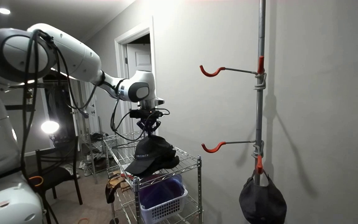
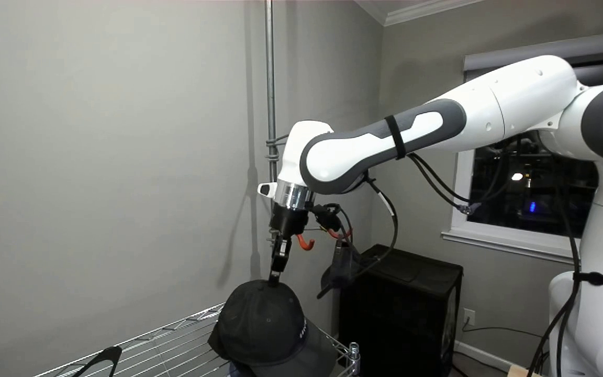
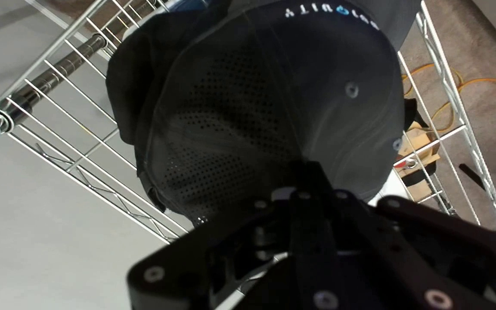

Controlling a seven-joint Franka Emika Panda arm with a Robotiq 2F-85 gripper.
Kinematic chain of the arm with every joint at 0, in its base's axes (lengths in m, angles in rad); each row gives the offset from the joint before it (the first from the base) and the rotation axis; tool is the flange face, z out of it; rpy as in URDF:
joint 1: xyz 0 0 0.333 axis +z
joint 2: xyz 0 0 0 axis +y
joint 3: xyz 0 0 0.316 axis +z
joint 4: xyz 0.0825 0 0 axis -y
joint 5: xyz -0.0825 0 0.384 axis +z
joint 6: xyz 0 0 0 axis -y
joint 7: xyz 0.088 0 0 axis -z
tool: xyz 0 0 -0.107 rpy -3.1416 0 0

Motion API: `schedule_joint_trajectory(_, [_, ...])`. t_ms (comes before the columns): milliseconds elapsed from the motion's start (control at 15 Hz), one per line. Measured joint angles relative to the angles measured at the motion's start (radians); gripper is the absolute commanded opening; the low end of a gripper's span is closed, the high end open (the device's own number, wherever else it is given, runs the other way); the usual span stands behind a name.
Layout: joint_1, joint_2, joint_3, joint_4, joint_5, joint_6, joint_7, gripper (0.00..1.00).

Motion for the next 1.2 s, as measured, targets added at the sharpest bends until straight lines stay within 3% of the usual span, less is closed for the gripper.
schedule_joint_trajectory(400, [0.000, -0.134, 0.005, -0.001, -0.027, -0.021, 0.007, 0.04])
schedule_joint_trajectory(467, [0.000, -0.167, 0.005, -0.001, -0.040, -0.035, 0.008, 0.29])
schedule_joint_trajectory(667, [0.000, -0.232, 0.003, -0.004, -0.081, -0.074, 0.012, 0.38])
schedule_joint_trajectory(1200, [-0.015, -0.170, -0.012, -0.047, -0.116, -0.071, 0.014, 0.88])
